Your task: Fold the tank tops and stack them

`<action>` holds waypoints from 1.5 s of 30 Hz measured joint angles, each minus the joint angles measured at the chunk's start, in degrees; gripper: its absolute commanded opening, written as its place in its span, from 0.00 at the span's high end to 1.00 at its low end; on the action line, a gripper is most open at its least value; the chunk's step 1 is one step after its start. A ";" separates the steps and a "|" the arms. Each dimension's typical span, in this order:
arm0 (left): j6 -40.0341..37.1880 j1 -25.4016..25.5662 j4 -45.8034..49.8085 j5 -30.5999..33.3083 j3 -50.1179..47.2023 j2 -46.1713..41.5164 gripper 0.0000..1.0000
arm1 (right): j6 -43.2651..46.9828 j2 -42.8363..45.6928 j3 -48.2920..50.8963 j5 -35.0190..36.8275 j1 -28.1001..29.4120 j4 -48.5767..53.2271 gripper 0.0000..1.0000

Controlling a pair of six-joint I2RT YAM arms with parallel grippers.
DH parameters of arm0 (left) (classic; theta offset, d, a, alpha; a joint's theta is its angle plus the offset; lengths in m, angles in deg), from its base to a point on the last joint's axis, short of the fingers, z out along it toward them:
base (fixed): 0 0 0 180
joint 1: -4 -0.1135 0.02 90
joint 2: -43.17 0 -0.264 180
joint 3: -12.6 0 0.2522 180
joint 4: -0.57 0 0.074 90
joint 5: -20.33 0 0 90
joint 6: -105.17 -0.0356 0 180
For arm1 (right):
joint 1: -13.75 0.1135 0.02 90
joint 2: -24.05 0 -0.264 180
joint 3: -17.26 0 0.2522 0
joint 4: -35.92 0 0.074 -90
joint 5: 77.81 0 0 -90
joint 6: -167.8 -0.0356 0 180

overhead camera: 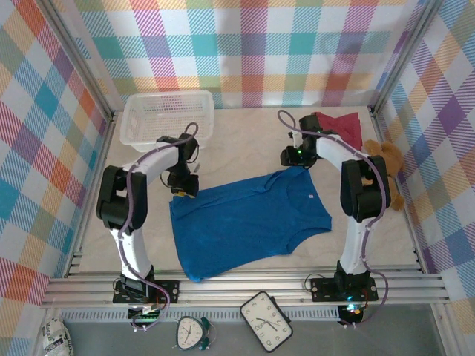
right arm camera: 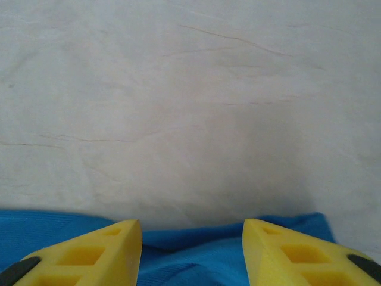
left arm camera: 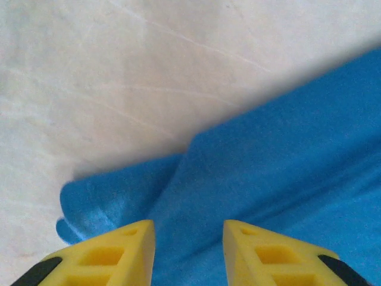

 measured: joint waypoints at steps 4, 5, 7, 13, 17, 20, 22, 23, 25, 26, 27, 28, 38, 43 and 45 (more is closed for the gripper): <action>0.83 0.00 0.17 -1.22 -1.75 -3.17 0.63 | -1.66 -0.72 -0.70 1.42 -0.42 1.36 0.54; 1.05 0.00 0.09 -1.25 -2.45 -3.52 0.63 | -2.10 -1.11 -0.87 1.53 -0.42 1.55 0.54; 1.18 0.00 0.13 -1.33 -3.78 -3.63 0.63 | -2.84 -2.19 -1.46 1.51 -0.59 2.14 0.55; 1.27 0.00 0.63 -1.62 -5.31 -3.63 0.62 | -4.42 -4.87 -2.23 1.92 -1.03 3.08 0.55; 1.25 0.00 0.70 -1.55 -5.31 -3.63 0.62 | -5.38 -6.27 -4.72 2.47 -1.46 3.93 0.55; 1.25 0.00 0.85 -0.94 -5.33 -3.56 0.62 | -6.43 -6.88 -5.68 3.02 -1.62 4.90 0.55; 1.25 0.00 0.90 -0.57 -5.35 -3.56 0.62 | -6.88 -7.43 -6.67 3.39 -1.66 5.70 0.57; 1.25 0.00 0.90 -0.48 -5.35 -3.56 0.62 | -7.10 -7.48 -6.73 3.48 -1.73 5.62 0.57; 1.20 0.00 0.90 -0.09 -5.38 -3.56 0.62 | -7.72 -6.99 -5.81 3.48 -1.84 4.59 0.57; 1.20 -0.02 0.87 0.07 -5.42 -3.54 0.62 | -7.87 -6.49 -5.16 3.61 -1.88 4.11 0.55; 1.18 -0.11 0.94 0.31 -5.44 -3.45 0.62 | -7.87 -5.95 -4.76 3.93 -1.88 4.11 0.54; 1.07 -0.11 1.05 0.46 -5.46 -3.32 0.62 | -7.65 -5.55 -4.74 4.11 -1.92 4.22 0.54; 1.03 -0.17 1.05 0.74 -5.46 -2.82 0.62 | 7.98 -2.38 -4.76 7.06 -3.08 5.70 0.54; 0.81 -1.09 1.05 0.85 -5.64 -1.57 0.62 | 16.13 -4.02 -7.69 5.68 -4.02 10.01 0.56; 0.76 -1.68 1.11 1.42 -5.70 -0.72 0.62 | 18.40 -6.25 -10.91 4.20 -4.46 11.74 0.56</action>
